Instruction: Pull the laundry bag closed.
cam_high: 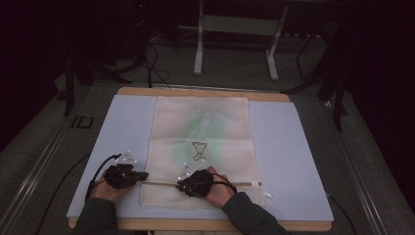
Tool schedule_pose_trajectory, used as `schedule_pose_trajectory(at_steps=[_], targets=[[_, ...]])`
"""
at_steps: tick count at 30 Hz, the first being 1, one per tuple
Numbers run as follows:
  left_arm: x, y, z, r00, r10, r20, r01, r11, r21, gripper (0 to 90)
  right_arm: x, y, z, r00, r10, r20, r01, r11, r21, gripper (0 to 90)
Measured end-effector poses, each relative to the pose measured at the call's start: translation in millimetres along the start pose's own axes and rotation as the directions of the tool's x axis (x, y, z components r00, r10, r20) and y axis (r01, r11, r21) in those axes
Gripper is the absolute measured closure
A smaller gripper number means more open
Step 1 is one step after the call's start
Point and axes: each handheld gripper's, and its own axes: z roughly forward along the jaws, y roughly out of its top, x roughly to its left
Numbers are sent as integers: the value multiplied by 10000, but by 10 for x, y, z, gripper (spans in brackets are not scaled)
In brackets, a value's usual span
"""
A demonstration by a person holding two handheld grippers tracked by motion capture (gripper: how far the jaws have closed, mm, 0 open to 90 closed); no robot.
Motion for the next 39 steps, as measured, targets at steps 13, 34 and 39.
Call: schedule_pose_trajectory(at_steps=[13, 34, 39], targets=[[0, -1, 0, 10000, 4, 5, -4, 10000, -8, 897, -22, -72, -78, 10000, 36, 63, -37, 10000, 64, 822], [3, -2, 0, 10000, -8, 25, 8, 10000, -19, 897, -32, -175, -187, 9998, 141, 167, -143, 9998, 108, 822], [2, -2, 0, 10000, 1, 18, -1, 10000, -16, 897, -41, -208, -214, 9997, 187, 165, -189, 9998, 106, 822]])
